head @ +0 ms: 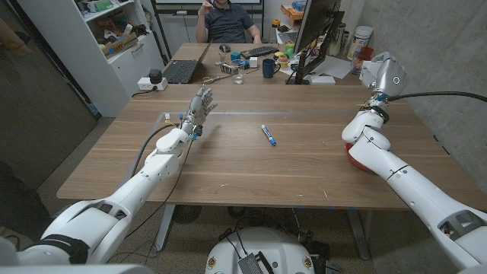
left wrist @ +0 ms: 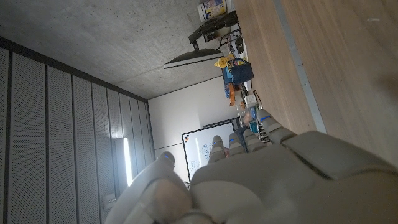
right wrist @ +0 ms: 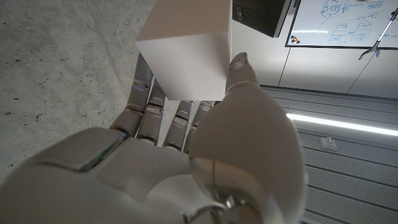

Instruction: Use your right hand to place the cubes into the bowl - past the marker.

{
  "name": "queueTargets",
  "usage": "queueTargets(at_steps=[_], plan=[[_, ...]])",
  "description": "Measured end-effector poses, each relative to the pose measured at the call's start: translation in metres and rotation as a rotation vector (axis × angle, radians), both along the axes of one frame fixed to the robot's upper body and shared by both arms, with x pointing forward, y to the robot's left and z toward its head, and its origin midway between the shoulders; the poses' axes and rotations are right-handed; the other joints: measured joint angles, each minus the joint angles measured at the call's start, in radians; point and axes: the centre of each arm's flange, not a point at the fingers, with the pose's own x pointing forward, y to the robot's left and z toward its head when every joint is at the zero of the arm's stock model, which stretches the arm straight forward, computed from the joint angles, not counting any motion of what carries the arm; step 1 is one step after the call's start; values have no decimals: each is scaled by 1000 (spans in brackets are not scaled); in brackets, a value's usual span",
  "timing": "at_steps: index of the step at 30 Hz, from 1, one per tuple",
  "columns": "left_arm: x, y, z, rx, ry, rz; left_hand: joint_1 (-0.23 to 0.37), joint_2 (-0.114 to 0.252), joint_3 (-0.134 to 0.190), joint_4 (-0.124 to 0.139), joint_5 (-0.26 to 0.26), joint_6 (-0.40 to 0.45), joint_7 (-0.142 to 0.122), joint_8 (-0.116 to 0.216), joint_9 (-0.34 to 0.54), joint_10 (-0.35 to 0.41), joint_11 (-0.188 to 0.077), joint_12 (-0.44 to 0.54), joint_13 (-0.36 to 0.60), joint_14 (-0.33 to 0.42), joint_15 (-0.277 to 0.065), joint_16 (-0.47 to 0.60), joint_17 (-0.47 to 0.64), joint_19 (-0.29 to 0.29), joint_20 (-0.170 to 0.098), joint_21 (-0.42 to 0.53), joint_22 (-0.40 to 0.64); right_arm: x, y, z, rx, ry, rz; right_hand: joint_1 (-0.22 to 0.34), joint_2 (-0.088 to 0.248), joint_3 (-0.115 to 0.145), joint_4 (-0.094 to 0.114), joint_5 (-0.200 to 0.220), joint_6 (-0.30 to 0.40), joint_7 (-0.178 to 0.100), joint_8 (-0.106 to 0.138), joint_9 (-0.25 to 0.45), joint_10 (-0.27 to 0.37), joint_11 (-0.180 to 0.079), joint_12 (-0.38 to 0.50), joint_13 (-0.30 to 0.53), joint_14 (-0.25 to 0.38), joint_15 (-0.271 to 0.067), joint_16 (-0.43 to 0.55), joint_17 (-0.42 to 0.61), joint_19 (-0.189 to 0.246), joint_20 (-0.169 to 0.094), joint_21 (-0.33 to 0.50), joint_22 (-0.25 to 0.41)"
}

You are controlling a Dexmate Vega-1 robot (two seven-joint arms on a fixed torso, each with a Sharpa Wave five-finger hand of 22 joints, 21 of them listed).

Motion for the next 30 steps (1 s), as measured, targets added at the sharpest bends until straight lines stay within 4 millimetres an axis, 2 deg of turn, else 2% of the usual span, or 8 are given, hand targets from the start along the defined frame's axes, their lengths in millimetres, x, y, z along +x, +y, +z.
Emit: queueTargets(at_steps=[9, 14, 15, 21, 25, 26, 30], plan=[[4, 0, 2, 14, -1, -29, 0, 0, -3, -3, 0, 0, 0, 0, 0, 0, 0, 0, 0, 0, 0, 0, 0, 0, 0, -8, 0, -20, 3, -5, 11, -30, -25, 0, 0, 0, 0, 0, 3, -3, 0, -3, 5, -5, 0, 5, 0, 0, -3, 1, 0, 0, 0, -9], [8, 4, 2, 10, 10, -17, 0, 0, -3, -3, 0, 0, 0, 0, 0, 0, 0, 0, 0, 0, 0, 0, 0, 0, 0, -8, 0, -23, 1, -6, 8, -33, -62, 0, 0, -1, -1, 0, 3, -3, 7, -9, 11, 0, 0, 5, 4, 3, -3, 1, 0, 0, 0, -13], [7, 2, 3, 19, 0, -41, 0, 0, -3, -3, 0, 0, 0, 0, 0, 0, 0, 0, 0, 0, 0, 0, 0, 0, 0, -8, 0, -31, 5, -7, 19, -45, -48, 0, 0, -1, -1, 0, 3, -3, 7, -9, 11, 0, 0, 5, 9, 2, -3, 2, 0, 0, 4, -13], [11, 5, 4, 26, 1, -56, 0, 0, -8, 0, 0, 0, 0, 0, 0, 0, 0, 0, 0, 0, 0, 0, 0, 0, 0, -8, 0, -42, 8, -11, 32, -58, -71, 0, 0, -1, -1, 0, 3, -3, 7, -12, 22, -3, 0, 5, 9, 1, -8, 5, 0, 0, 8, -21], [16, 10, 4, 20, 13, -43, 0, 0, -10, -1, 0, 0, 0, 0, 0, 0, 0, 0, 0, 0, 0, 0, 0, 0, 0, -8, 0, -44, 6, -11, 29, -59, -101, 0, 0, -1, -1, 0, 3, -3, 8, -12, 22, -3, 0, 6, 9, 1, -5, 5, 0, 0, 8, -23], [14, 8, 6, 34, -1, -71, 0, 0, -10, -1, 0, 0, 0, 0, 0, 0, 0, 0, 0, 0, 0, 0, 0, 0, 0, -8, 0, -51, 13, -15, 41, -64, -87, 0, 0, -1, -1, 0, 3, -3, 12, -13, 22, -3, 0, 8, 9, 1, -3, 5, 0, 0, 9, -26], [18, 9, 7, 39, 1, -82, 0, 0, -10, -1, 0, 0, 0, 0, 0, 0, 0, 0, 0, 0, 0, 0, 0, 0, 0, -8, 0, -57, 17, -19, 47, -69, -101, 0, 0, -1, -1, 0, 4, -2, 16, -18, 22, -3, 0, 9, 9, 1, -3, 10, 0, 0, 14, -30]])
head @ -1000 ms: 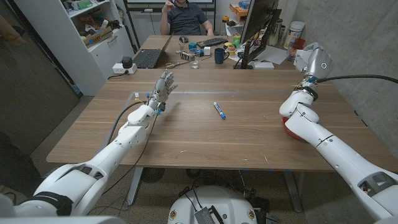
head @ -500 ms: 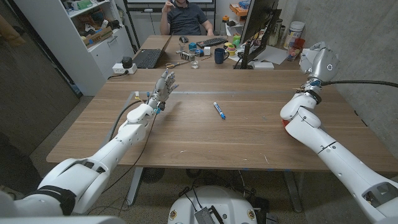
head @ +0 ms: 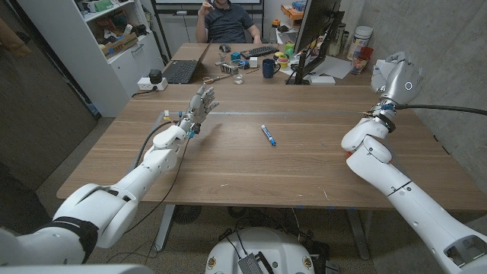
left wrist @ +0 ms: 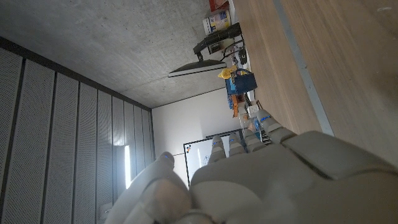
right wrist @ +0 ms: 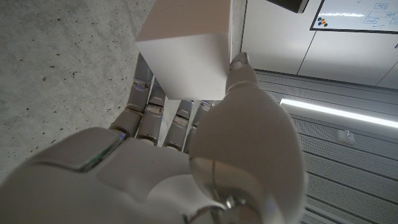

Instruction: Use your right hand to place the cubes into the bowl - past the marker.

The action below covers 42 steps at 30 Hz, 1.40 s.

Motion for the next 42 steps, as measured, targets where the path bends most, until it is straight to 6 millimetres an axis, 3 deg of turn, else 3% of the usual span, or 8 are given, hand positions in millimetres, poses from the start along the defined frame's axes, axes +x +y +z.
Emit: queueTargets(at_steps=[10, 20, 21, 42], plan=[[11, 5, 2, 9, 18, -23, 0, 0, 0, 0, 0, 0, 0, 0, 0, 0, 0, 0, 0, 0, 0, 0, 0, 0, 0, 0, 0, -10, 17, -25, 23, 14, -38, 0, 0, -4, -4, 0, 4, 4, 0, -4, 9, 1, 0, 0, 0, 0, 0, 0, -3, 3, 4, -9], [20, 16, 2, -10, 59, -2, 0, 0, 0, 0, 0, 0, 0, 0, 0, 0, 0, 0, 0, 0, 0, 0, 0, 0, 0, 0, 0, -19, 17, -26, 8, 11, -117, 0, 0, -10, -1, 0, 7, 2, 8, -11, 12, 1, 0, 5, 5, -5, -8, 0, -3, 3, 11, -20], [17, 10, 3, 27, 40, -50, 0, 0, 0, 0, 0, 0, 0, 0, 0, 0, 0, 0, 0, 0, 0, 0, 0, 0, 0, 0, 0, -24, 31, -40, 43, 25, -77, 0, 0, -10, -1, 0, 6, 2, 9, -12, 12, 1, 0, 5, 5, -5, -8, 0, -3, 3, 11, -20], [18, 11, 3, 40, 67, -80, 0, 0, -7, -1, 0, 0, 0, 0, 0, 0, 0, 0, 0, 0, 0, 0, 0, 0, 0, -7, 0, -60, 48, -45, 39, 179, -90, 4, -4, -14, 3, 0, 6, 2, 17, -24, 12, 1, -12, 9, 7, -7, -19, 4, -15, 3, 27, -48]])
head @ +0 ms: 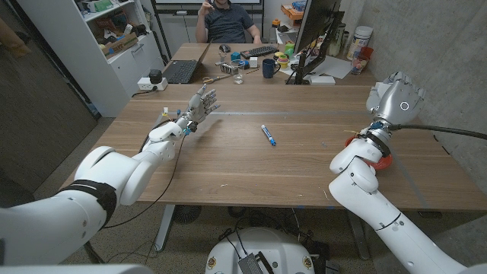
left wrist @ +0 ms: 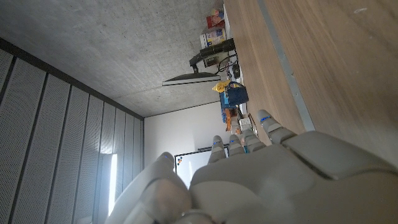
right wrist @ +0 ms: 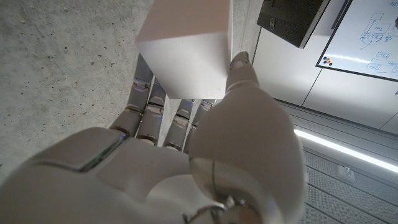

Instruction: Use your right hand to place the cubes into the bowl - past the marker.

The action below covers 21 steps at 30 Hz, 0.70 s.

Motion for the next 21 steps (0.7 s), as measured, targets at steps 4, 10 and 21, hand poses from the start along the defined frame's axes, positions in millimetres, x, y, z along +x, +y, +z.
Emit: queueTargets(at_steps=[4, 10, 21], plan=[[-1, 0, 2, 3, -13, -4, 0, 0, 0, 0, 0, 0, 0, 0, 0, 0, 0, 0, 0, 0, 0, 0, 0, 0, 0, -4, 0, -6, 4, 3, -16, 5, 17, 0, 0, 0, 0, 0, 0, 0, 0, -4, 0, 0, 0, 0, 0, 0, -1, 1, 0, 0, 0, -4], [-3, 1, 4, 10, -32, -7, 0, 0, 0, 0, 0, 0, 0, 0, 0, 0, 0, 0, 0, 0, 0, 0, 0, 0, 0, -4, 0, -10, 2, 0, -1, 91, 27, 1, -1, 0, 0, 0, 0, 0, 0, -7, 0, 0, -6, 0, 0, 0, -2, 1, 0, 0, 6, -10], [-8, -2, 6, 22, -68, -23, 4, 4, -8, 0, 0, 0, 0, 0, 0, 0, 0, 0, 0, 0, 0, 0, 0, 0, 0, -6, 0, -15, -1, 0, 9, 258, 111, 1, -1, 0, 0, 0, -4, -4, 8, -13, 0, 0, -6, 5, 2, -2, -5, 1, -5, -5, 8, -23]])
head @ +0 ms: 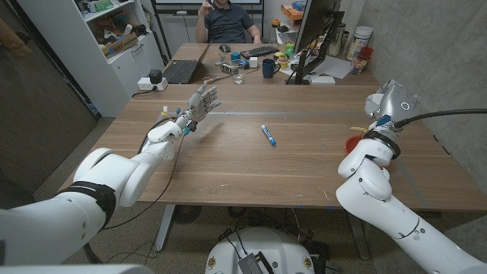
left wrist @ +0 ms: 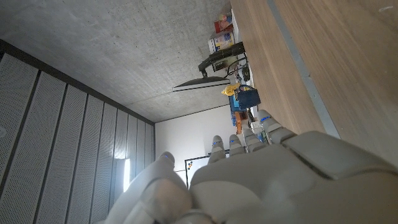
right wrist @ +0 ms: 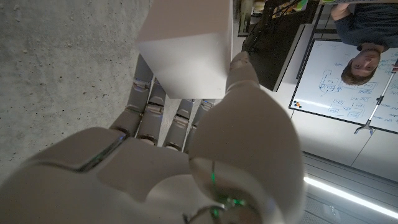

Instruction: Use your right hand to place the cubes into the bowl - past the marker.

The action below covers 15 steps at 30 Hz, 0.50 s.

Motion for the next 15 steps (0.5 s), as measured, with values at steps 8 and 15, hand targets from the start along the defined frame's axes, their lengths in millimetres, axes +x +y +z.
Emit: queueTargets(at_steps=[8, 15], plan=[[-2, -1, 1, 2, -14, -7, 0, 0, 0, 0, 0, 0, 0, 0, 0, 0, 0, 0, 0, 0, 0, 0, 0, 0, 0, -1, 0, 2, -2, 2, 5, 120, 38, 1, -1, 0, 0, 0, 0, 0, 0, -4, 0, 0, -8, 0, 1, -1, -4, 1, -7, 7, 6, -6], [-3, -1, 2, 5, -23, -9, 0, 0, 0, 0, 0, 0, 0, 0, 0, 0, 0, 0, 0, 0, 0, 0, 0, 0, 0, -1, 0, 3, -2, 4, 18, 227, 70, 1, -1, 0, 0, 0, 0, 0, 7, -9, 0, 0, -10, 5, 1, -1, -8, 1, -7, 7, 10, -14]])
